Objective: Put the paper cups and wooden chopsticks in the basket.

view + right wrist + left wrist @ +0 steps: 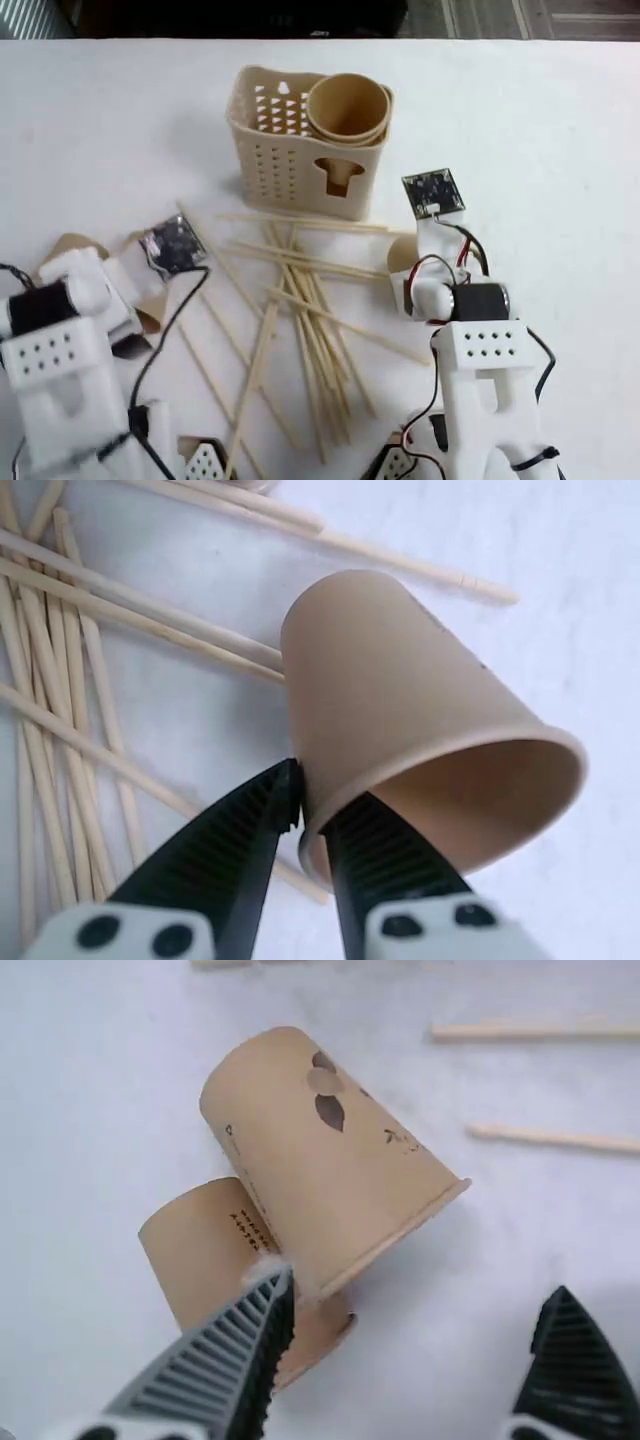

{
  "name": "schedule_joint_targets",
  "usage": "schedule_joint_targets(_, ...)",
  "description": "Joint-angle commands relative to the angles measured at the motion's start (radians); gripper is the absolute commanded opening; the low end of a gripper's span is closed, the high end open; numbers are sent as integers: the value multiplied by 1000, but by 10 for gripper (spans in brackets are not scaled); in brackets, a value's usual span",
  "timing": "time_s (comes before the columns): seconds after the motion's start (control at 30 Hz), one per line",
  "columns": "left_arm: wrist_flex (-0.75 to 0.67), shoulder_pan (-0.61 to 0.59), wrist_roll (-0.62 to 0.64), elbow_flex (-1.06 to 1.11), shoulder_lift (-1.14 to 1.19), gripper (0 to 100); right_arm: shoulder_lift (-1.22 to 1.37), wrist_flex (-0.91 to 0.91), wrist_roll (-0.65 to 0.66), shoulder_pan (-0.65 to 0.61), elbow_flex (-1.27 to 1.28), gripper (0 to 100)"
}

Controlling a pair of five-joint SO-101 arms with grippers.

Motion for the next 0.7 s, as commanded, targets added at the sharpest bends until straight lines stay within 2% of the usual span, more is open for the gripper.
schedule_joint_targets(0.0, -86, -44, -138, -43, 159, 371, -12, -21, 9, 5, -5, 20)
schedule_joint_targets(0.1, -129, -64, -199, -44, 245, 371, -12, -25, 12, 8, -3, 20)
schedule_joint_targets(0.27, -264, -67, -196, -37, 351, 365, -10, -25, 29, 8, -3, 20)
schedule_joint_targets(0.5, -597, -25, 37, 138, 349, 356, -10, -27, 29, 10, -3, 20)
schedule_joint_targets(0.67, -684, 38, 117, 275, 197, 236, -10, -27, 29, 8, -3, 20)
